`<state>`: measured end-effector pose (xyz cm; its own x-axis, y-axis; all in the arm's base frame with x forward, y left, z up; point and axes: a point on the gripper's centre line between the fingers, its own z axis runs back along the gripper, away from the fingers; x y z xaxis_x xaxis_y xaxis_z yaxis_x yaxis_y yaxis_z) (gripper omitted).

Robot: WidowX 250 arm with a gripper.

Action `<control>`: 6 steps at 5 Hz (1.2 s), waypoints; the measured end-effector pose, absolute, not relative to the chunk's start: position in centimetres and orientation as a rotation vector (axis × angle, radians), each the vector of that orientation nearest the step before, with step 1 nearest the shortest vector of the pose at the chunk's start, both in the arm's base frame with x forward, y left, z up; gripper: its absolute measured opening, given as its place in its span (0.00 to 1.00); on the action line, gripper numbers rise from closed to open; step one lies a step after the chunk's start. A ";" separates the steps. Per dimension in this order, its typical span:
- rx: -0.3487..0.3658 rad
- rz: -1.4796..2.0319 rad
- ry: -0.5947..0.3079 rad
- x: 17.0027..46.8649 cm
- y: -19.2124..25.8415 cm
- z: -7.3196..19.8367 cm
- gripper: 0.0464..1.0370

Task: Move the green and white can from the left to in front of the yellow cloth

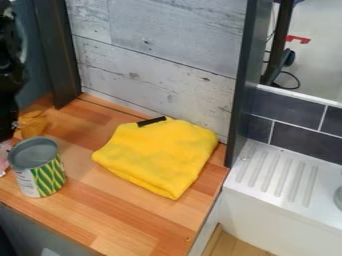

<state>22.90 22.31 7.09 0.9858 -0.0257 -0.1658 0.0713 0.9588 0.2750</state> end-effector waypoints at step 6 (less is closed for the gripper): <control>0.145 -0.240 0.171 24.9 8.7 3.2 0.96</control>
